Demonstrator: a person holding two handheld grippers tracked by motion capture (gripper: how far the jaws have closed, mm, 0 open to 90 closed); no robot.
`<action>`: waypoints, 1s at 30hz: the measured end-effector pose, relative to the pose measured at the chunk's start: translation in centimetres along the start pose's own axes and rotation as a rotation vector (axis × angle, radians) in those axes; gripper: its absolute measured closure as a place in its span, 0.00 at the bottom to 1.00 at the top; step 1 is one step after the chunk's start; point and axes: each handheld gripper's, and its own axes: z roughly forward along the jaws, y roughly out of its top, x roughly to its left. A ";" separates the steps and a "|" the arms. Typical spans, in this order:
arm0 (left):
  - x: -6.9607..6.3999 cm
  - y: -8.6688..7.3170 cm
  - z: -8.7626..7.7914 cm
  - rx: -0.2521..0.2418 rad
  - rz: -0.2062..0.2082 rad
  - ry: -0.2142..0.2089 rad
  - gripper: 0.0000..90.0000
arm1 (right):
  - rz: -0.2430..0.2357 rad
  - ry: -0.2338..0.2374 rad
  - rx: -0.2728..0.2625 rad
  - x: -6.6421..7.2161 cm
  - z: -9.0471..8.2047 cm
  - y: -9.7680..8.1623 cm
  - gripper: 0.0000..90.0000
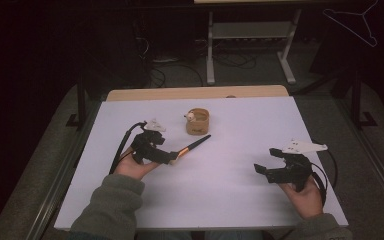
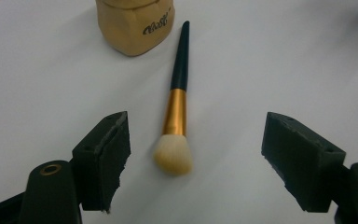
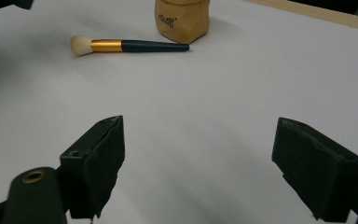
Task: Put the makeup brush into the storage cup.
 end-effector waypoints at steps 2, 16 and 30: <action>0.0 0.7 0.5 0.007 0.003 -0.006 0.27 | 0.004 0.004 -0.001 -0.1 0.0 0.0 0.18; 0.5 3.9 4.6 0.099 0.056 -0.006 0.35 | 0.000 0.013 0.003 -0.2 0.1 0.0 0.18; 1.1 4.3 7.9 0.202 0.016 -0.006 0.46 | 0.000 0.023 0.008 -0.2 0.2 0.0 0.18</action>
